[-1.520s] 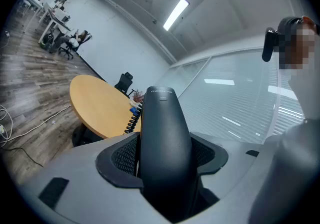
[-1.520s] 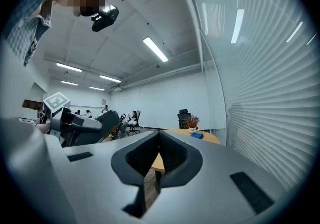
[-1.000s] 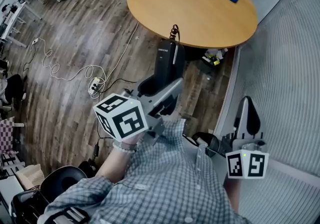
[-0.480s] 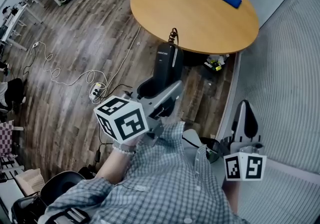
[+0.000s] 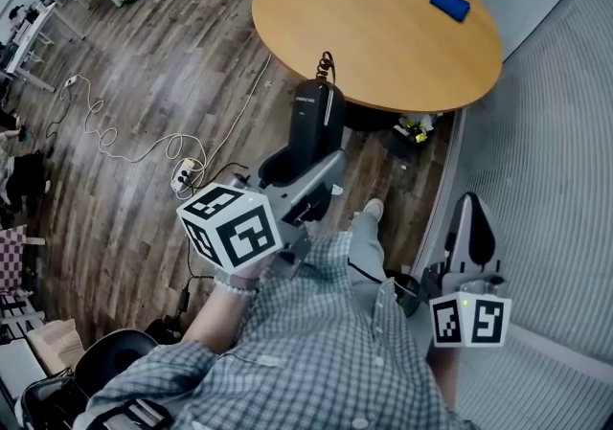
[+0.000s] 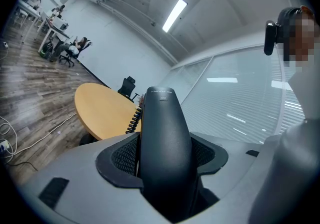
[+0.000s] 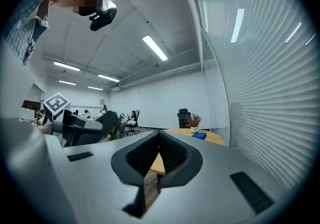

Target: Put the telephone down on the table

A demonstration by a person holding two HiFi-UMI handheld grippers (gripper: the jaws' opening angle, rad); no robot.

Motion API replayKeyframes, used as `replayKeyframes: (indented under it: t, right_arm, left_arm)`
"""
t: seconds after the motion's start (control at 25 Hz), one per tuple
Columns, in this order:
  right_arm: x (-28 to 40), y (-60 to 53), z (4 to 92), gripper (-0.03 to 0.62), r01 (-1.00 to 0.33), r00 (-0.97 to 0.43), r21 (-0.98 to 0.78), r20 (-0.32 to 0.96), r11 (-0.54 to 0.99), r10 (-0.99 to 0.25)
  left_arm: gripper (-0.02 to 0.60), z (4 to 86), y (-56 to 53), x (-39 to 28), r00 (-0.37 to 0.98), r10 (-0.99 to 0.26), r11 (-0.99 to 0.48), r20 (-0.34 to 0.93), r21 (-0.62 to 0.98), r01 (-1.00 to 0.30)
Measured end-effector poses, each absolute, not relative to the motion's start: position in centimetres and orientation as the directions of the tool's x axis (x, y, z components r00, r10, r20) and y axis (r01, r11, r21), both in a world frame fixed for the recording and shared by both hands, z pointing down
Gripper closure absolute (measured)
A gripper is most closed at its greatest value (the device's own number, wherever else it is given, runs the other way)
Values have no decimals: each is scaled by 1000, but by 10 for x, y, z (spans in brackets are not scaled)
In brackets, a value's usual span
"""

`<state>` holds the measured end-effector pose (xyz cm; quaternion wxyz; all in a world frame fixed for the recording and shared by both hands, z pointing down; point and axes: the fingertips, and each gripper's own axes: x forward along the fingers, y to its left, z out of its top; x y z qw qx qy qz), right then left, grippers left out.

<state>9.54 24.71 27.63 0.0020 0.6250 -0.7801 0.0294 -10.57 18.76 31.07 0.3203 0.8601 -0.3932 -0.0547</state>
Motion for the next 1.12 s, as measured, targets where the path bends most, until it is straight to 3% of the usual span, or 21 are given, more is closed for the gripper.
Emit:
replayKeyframes:
  t: [1.12]
  right_arm:
    - [201, -18, 293, 588, -895, -438, -149, 107, 421, -893]
  left_arm:
    - [302, 310, -63, -18, 476, -848, -289, 235, 548, -785]
